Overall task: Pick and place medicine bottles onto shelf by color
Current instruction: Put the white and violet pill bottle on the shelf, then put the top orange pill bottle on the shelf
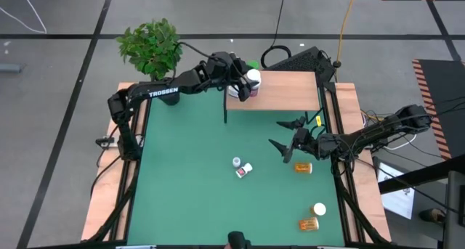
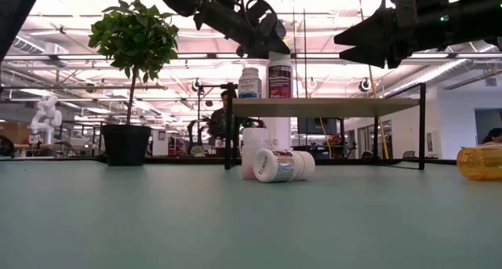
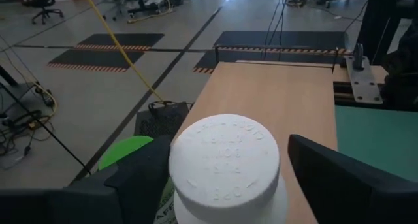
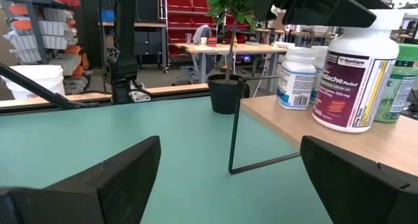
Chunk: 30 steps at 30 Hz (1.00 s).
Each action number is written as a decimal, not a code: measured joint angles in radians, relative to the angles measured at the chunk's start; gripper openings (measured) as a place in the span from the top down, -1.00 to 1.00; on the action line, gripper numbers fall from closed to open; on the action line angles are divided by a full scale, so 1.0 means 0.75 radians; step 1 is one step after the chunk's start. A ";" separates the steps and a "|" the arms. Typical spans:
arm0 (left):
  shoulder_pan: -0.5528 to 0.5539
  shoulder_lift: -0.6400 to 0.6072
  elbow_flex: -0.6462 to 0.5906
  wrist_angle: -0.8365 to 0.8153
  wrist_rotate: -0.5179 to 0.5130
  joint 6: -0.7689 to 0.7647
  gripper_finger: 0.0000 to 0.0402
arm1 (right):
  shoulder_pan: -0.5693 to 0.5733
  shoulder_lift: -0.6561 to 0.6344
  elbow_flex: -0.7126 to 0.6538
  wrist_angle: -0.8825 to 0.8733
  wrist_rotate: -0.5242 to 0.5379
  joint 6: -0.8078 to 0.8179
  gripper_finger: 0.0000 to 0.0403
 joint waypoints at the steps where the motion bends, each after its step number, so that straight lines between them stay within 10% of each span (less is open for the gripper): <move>1: 0.001 0.000 0.000 0.000 0.000 -0.001 -0.61 | 0.000 0.000 0.000 0.000 0.000 0.000 -0.81; 13: -0.032 -0.106 0.008 0.001 -0.029 -0.009 -0.92 | 0.000 0.000 -0.001 -0.086 0.001 -0.036 -0.81; 30: -0.364 -0.396 0.009 -0.221 -0.312 -0.137 -0.59 | 0.001 -0.001 -0.001 -0.126 -0.041 -0.031 -0.81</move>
